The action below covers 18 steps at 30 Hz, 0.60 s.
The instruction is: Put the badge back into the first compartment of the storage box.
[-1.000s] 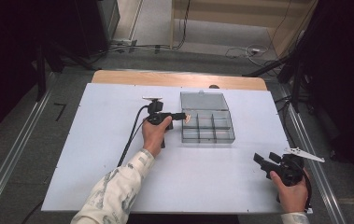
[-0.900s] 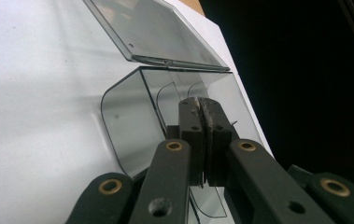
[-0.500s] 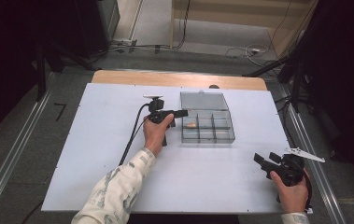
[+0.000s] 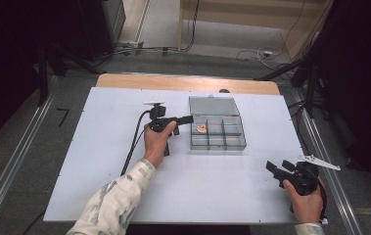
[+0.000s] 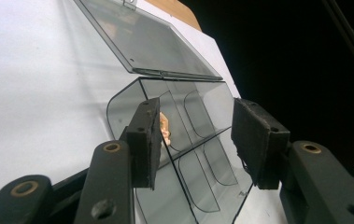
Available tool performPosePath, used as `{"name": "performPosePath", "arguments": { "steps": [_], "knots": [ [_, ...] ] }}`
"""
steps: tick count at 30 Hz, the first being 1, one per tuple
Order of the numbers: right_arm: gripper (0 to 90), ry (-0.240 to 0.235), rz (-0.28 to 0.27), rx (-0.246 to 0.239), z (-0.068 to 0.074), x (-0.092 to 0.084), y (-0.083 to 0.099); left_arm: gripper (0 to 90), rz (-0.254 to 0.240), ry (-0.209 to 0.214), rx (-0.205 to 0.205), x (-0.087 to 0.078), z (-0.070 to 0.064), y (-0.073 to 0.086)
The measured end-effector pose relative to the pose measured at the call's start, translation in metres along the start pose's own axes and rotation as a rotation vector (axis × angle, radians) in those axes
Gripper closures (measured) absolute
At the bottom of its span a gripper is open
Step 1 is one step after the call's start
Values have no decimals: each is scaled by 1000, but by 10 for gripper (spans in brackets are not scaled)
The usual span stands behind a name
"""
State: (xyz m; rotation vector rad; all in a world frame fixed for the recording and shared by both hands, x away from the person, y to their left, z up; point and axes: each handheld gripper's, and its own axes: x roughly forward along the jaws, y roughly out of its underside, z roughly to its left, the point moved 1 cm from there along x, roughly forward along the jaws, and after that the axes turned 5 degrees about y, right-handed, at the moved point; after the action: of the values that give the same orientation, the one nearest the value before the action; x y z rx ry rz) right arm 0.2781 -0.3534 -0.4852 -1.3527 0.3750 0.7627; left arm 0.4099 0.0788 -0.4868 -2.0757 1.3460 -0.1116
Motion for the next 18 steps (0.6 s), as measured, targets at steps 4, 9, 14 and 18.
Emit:
{"name": "performPosePath", "arguments": {
  "steps": [4, 9, 14, 18],
  "knots": [
    [237, 4, 1, -3, 0, 0, 0, 455, 1, -5, -3, -8, 2, 5],
    [238, 6, 3, -3, 1, 0, 0, 394, -2, -12, -8, -20, 3, 11],
    [237, 6, 4, -4, 2, 0, 1, 357, -1, -10, -4, -33, 4, 16],
    [237, 8, 5, -4, 2, 0, 1, 338, -14, -1, -5, -42, 5, 19]
  ]
}}
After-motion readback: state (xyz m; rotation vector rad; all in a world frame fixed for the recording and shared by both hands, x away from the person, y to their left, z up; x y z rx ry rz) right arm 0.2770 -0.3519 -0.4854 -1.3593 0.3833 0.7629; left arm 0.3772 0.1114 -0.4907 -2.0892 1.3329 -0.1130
